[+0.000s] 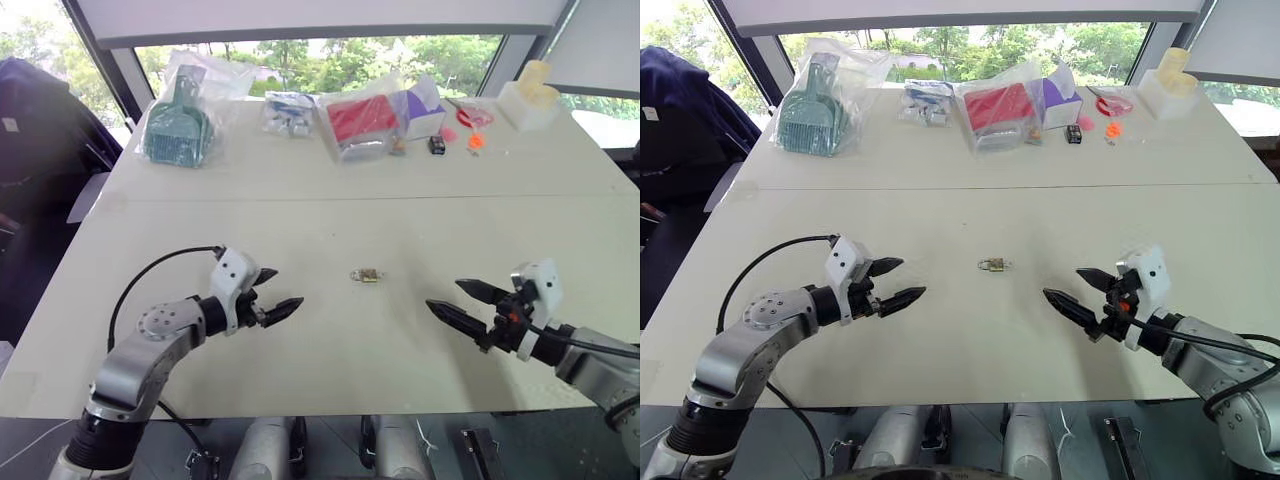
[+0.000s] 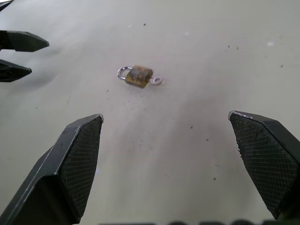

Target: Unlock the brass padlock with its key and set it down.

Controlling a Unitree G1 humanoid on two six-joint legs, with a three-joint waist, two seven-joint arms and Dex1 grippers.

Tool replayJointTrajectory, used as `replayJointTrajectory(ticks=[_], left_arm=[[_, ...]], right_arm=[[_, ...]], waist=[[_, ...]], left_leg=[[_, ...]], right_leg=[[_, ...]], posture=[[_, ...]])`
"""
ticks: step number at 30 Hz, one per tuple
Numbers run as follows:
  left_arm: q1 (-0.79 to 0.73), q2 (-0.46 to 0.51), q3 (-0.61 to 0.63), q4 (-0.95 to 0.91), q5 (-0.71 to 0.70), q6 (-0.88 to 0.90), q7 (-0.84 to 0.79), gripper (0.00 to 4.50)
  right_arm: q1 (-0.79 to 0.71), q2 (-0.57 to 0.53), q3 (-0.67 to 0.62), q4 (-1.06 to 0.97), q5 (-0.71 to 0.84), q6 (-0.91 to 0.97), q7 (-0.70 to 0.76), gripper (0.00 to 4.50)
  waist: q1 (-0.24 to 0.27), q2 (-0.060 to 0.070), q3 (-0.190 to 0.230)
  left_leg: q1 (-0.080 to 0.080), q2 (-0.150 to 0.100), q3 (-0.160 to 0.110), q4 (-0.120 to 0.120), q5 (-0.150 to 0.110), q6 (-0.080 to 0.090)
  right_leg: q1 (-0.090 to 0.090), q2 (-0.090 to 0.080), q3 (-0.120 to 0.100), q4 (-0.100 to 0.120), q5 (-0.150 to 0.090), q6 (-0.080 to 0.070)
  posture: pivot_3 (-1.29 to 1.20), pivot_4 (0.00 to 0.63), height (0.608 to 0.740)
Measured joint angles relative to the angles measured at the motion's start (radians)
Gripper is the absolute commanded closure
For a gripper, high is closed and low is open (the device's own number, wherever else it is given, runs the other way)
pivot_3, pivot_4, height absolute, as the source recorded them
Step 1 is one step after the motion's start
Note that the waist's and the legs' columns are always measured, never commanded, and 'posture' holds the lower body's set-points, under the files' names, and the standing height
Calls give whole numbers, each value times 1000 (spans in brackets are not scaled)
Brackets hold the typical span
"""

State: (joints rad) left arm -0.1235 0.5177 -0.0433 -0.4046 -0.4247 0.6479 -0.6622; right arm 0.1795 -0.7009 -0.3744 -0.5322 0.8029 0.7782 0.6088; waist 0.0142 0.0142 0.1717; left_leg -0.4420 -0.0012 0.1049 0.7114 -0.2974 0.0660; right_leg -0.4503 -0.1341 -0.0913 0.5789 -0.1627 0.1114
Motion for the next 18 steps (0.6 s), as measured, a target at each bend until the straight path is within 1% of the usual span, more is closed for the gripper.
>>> replayJointTrajectory(ticks=[7, 13, 18], left_arm=[[-4, -20, 11, 2, 1, -2, 36, 384], [-1, -20, 10, 2, 1, -2, 44, 384], [2, -20, 7, 1, 0, -1, 44, 384]], right_arm=[[-19, 7, 16, 0, -4, 0, -9, 60], [-23, 7, 21, 0, -12, 0, -10, 60], [-23, 10, 49, 0, -23, -2, -11, 60]], waist=[[0, 0, 0], [0, 0, 0], [0, 0, 0]], left_leg=[[0, 0, 0, 0, 0, 0], [0, 0, 0, 0, 0, 0], [0, 0, 0, 0, 0, 0]], right_leg=[[0, 0, 0, 0, 0, 0], [0, 0, 0, 0, 0, 0], [0, 0, 0, 0, 0, 0]], posture=[[0, 150, 735], [0, 150, 735], [0, 150, 735]])
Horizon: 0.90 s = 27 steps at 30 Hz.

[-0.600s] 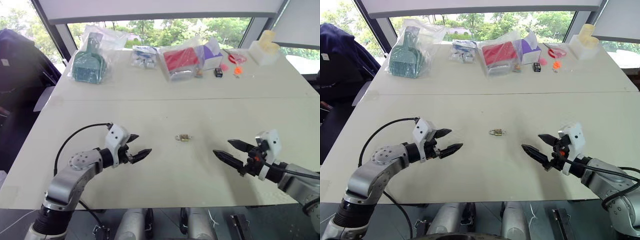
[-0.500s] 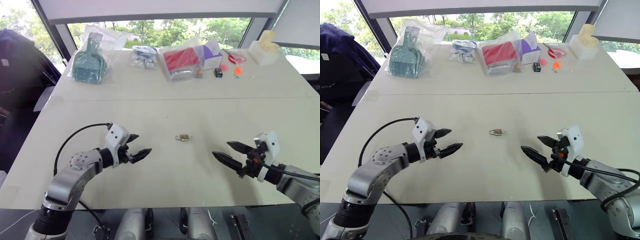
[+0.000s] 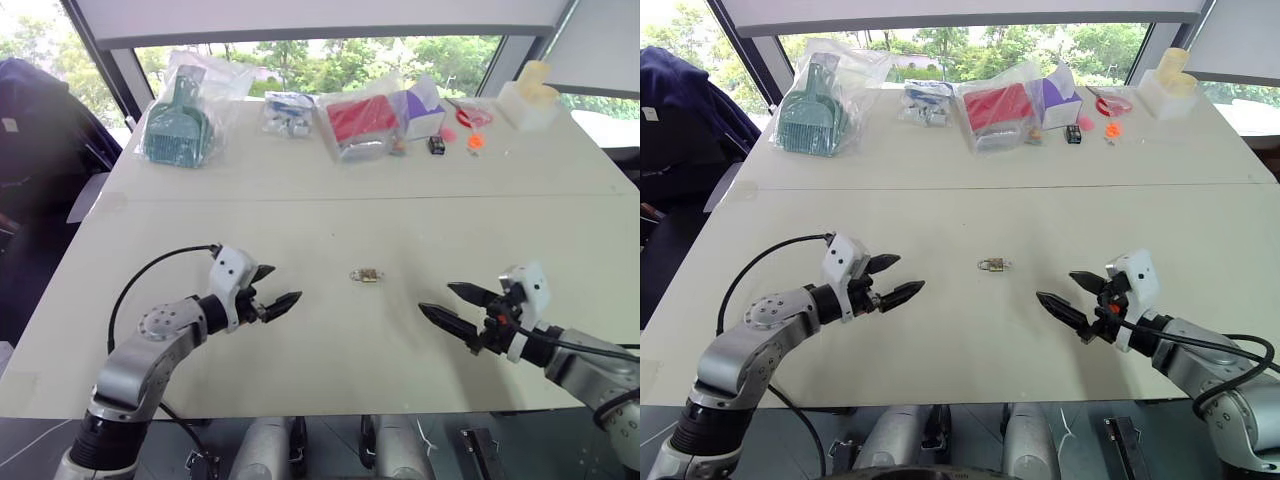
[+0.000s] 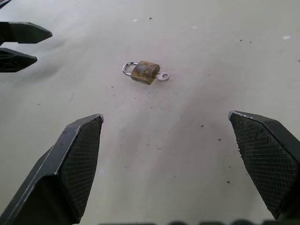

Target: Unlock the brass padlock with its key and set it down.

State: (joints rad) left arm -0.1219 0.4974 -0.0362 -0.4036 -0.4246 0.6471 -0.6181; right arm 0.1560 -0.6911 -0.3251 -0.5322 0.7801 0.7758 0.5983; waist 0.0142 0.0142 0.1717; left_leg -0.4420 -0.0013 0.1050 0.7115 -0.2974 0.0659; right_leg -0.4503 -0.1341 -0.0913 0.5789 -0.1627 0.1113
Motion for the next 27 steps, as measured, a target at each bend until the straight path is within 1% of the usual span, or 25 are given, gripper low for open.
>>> replayJointTrajectory(ticks=[6, 8, 11, 13, 14, 15, 16, 19, 20, 21, 22, 23, 25, 26, 27], left_arm=[[-26, 7, 0, 0, -2, 7, -11, 384], [-54, 35, -8, 5, 0, 21, -31, 384], [-182, 173, -66, 88, 30, 73, -109, 384], [-287, 216, -85, 175, 50, 85, -167, 384], [-354, 216, -107, 231, 59, 81, -199, 384], [-446, 208, -138, 315, 71, 74, -240, 384], [-501, 202, -148, 356, 82, 63, -262, 384], [-709, 136, -214, 568, 133, -17, -377, 384], [-747, 109, -231, 615, 146, -47, -403, 384], [-796, 59, -259, 696, 168, -92, -437, 384], [-820, 25, -280, 740, 182, -123, -456, 384], [-852, -25, -310, 823, 210, -176, -481, 384], [-882, -81, -343, 917, 244, -242, -504, 384], [-918, -129, -359, 1010, 274, -293, -519, 384], [-939, -160, -373, 1063, 295, -330, -526, 384]], right_arm=[[-21, 2, 4, 0, -1, 0, -2, 60], [-32, 2, 5, 1, 0, 4, -2, 60], [-65, -8, 6, 4, 15, 35, -4, 60], [-70, -23, -5, 4, 35, 64, -5, 60], [-64, -33, -13, 3, 47, 75, -4, 60], [-58, -41, -23, 0, 58, 89, -2, 60], [-57, -45, -26, -6, 65, 95, -1, 60], [-38, -51, -37, -31, 77, 107, -2, 60], [-37, -50, -36, -38, 79, 108, -3, 60], [-33, -46, -34, -44, 77, 108, -10, 60], [-33, -41, -28, -52, 77, 108, -14, 60], [-27, -35, -20, -59, 73, 107, -22, 60], [-22, -31, -4, -66, 64, 104, -33, 60], [-8, -27, 2, -71, 47, 97, -45, 60], [-5, -20, 11, -74, 39, 93, -54, 60]], waist=[[0, 0, 0], [0, 0, 0], [2, 0, 0], [4, 0, 0], [9, 0, 0], [18, -1, 1], [22, -2, 1], [28, -2, 1], [26, -2, 1], [27, -2, 1], [26, -2, 1], [26, -3, 1], [23, -3, 2], [25, -3, 2], [25, -4, 2]], left_leg=[[0, 0, 0, 0, 0, 0], [0, 0, 0, 0, 0, 0], [0, 0, 0, 0, 1, -1], [0, 0, 0, 0, 1, -1], [-1, 0, 0, 0, 1, -1], [-1, -1, 0, 0, 1, -1], [-1, -1, 0, 0, 2, 1], [-1, -2, 1, 1, 3, 2], [-1, -2, 1, 1, 3, 2], [-1, -2, 1, 1, 3, 2], [-1, -2, 1, 1, 3, 2], [-1, -2, 1, 2, 2, 3], [-1, -1, 1, 2, 2, 4], [-1, -1, 1, 2, 2, 4], [-2, -1, 1, 2, 2, 4]], right_leg=[[0, 0, 0, 0, 0, 0], [0, 0, 0, 0, 0, 0], [-1, 1, 0, 1, 0, 0], [-1, 1, 0, 1, 0, 0], [-1, 1, 0, 0, 0, 0], [0, 1, 0, 0, 0, 0], [-1, 1, 0, 0, 0, 0], [1, 0, 0, -1, 0, 0], [1, 0, 0, -1, 0, 0], [2, 0, 0, -1, 0, 0], [1, 0, 0, -1, 0, 0], [1, 0, 0, -1, 0, 0], [1, 0, 0, -1, 0, 0], [1, 0, 0, -1, 0, 0], [0, 0, 0, -1, 0, 0]], posture=[[0, 150, 735], [0, 150, 735], [0, 150, 735], [0, 150, 735], [0, 150, 735], [0, 150, 735], [0, 150, 735], [0, 150, 735], [0, 150, 735], [0, 150, 735], [0, 150, 735], [0, 150, 735], [0, 150, 735], [0, 150, 735], [0, 150, 735]])
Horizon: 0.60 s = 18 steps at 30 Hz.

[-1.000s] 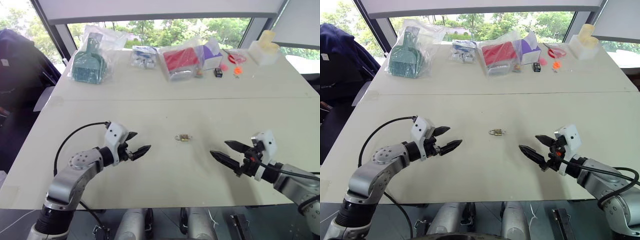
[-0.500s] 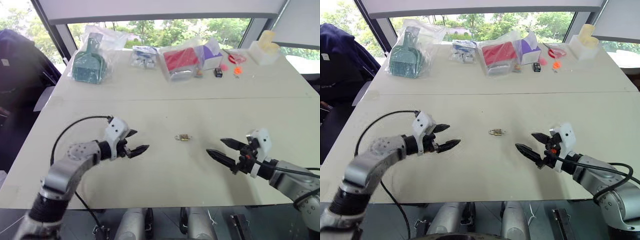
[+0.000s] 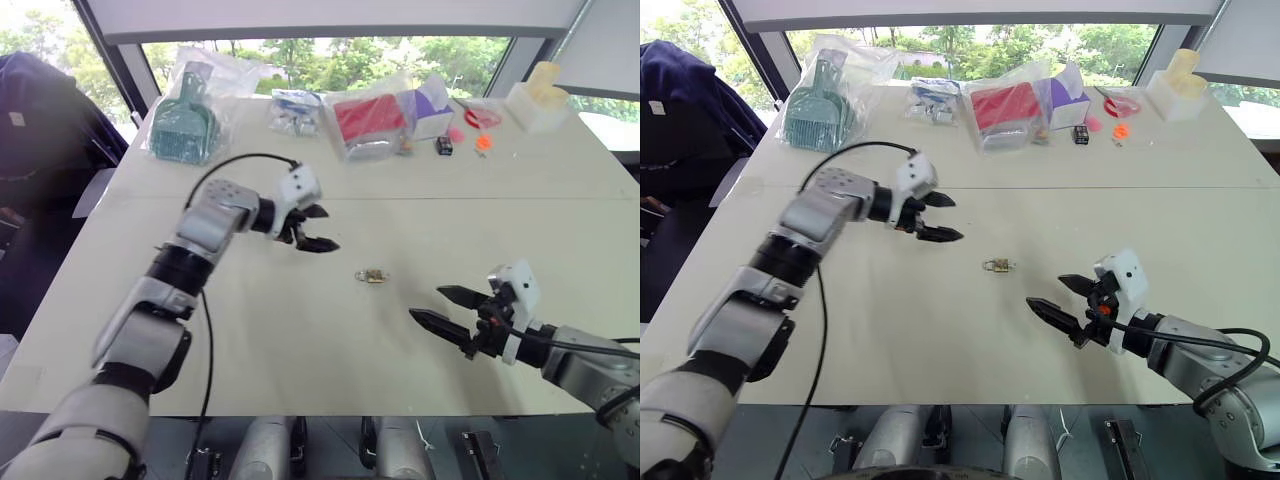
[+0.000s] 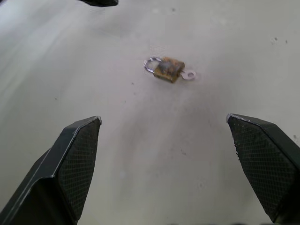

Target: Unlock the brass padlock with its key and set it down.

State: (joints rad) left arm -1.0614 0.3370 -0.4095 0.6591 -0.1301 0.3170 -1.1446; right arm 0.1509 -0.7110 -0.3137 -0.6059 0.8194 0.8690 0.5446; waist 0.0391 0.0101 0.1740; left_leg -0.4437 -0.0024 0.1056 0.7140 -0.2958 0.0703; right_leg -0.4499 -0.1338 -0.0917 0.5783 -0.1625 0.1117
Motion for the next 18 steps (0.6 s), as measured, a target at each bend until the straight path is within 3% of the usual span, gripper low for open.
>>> replayJointTrajectory(ticks=[8, 18], left_arm=[[-82, -196, -10, 317, 122, -208, -26, 384], [-34, -263, -15, 339, 211, -291, -50, 384]], right_arm=[[37, 77, 36, -42, -40, -35, -72, 60], [49, 109, 44, -57, -62, -68, -111, 60]], waist=[[0, 0, 0], [0, 0, 0]], left_leg=[[0, 0, 0, 1, -1, 1], [0, 1, -1, 2, -1, 2]], right_leg=[[0, 0, 0, 0, 0, 0], [0, 0, 0, 1, 0, 0]], posture=[[0, 150, 735], [0, 150, 735]])
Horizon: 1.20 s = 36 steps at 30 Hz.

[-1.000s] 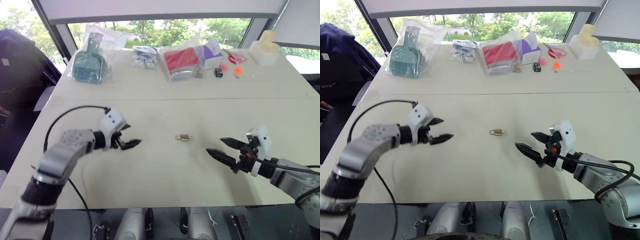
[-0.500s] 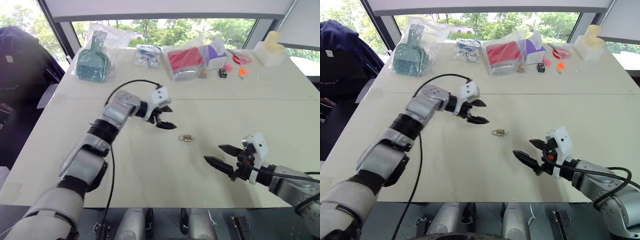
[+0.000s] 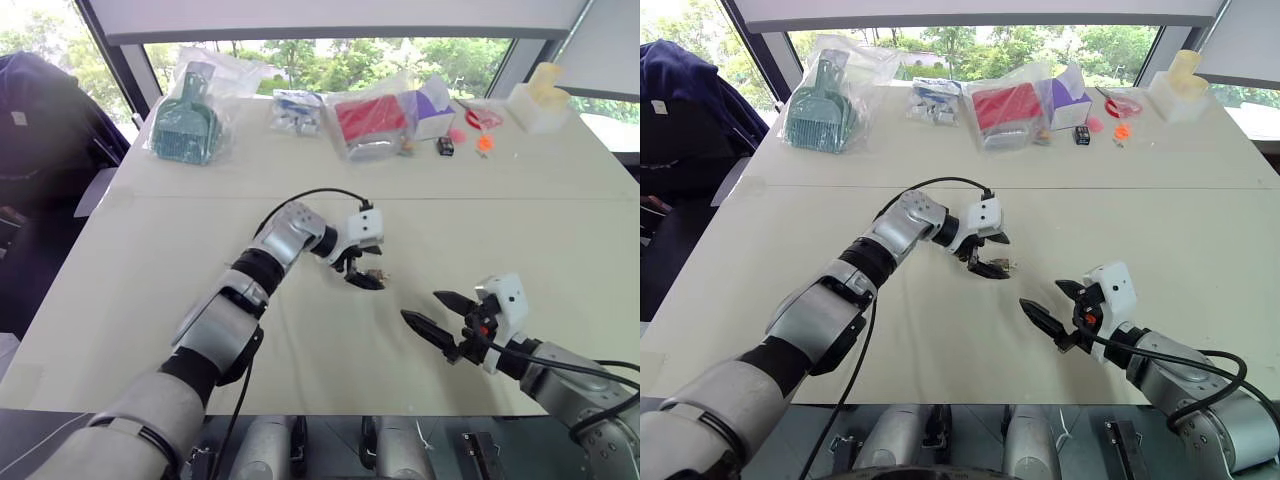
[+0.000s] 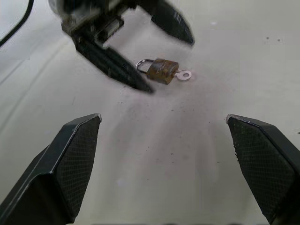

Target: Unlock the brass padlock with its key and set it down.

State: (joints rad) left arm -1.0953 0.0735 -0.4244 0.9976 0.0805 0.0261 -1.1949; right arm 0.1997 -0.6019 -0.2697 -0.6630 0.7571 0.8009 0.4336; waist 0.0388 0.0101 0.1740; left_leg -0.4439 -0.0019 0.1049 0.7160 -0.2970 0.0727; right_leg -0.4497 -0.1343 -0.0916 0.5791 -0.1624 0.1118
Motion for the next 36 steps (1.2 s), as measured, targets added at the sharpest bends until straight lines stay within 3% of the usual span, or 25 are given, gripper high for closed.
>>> replayJointTrajectory(ticks=[3, 12, 14, 19, 21, 27, 36], left_arm=[[3, -4, -7, -16, 31, -13, 6, 384], [37, -3, -26, -80, 64, -8, 3, 3298], [47, 5, -30, -108, 66, 6, 1, 3712], [71, 32, -31, -163, 68, 13, 18, 3712], [93, 44, 14, -174, 55, -26, 77, 3712], [108, 52, 154, -328, -36, -183, 180, 3712], [147, 37, 182, -474, -73, -276, 249, 3712]], right_arm=[[-11, 2, 0, 0, 0, -3, -6, 60], [-22, 4, -4, 0, 1, -3, -25, 0], [-31, 6, -4, 1, 2, -3, -31, 0], [-75, 82, -20, 17, 55, 3, -82, 0], [-129, 195, -57, 52, 146, 0, -151, 0], [-272, 374, -90, 137, 328, -27, -330, 0], [-393, 425, -117, 212, 509, -95, -459, 0]], waist=[[2, 0, 0], [1, 0, -1], [-1, 0, -1], [-4, 0, -1], [-9, 0, -1], [-1, 1, -1], [-3, 1, -1]], left_leg=[[0, 0, 0, 1, 0, 0], [4, 0, -1, 2, 0, 0], [4, 0, -1, 1, 0, 0], [4, 1, -1, 1, 0, 0], [4, 2, -1, 1, 0, 0], [0, 0, -1, 0, 0, 0], [1, -1, 0, 0, 0, 0]], right_leg=[[1, 0, 0, 0, 0, 0], [5, 0, -1, -1, 0, 0], [5, 0, -1, -1, 0, 0], [5, 0, -1, 0, 0, 0], [4, 0, -1, 0, 0, 0], [0, -1, -1, 1, 2, 2], [2, 0, -1, 1, 2, 2]], posture=[[0, 150, 735], [0, 150, 735], [0, 150, 735], [0, 150, 735], [0, 150, 735], [0, 150, 735], [0, 150, 735]])
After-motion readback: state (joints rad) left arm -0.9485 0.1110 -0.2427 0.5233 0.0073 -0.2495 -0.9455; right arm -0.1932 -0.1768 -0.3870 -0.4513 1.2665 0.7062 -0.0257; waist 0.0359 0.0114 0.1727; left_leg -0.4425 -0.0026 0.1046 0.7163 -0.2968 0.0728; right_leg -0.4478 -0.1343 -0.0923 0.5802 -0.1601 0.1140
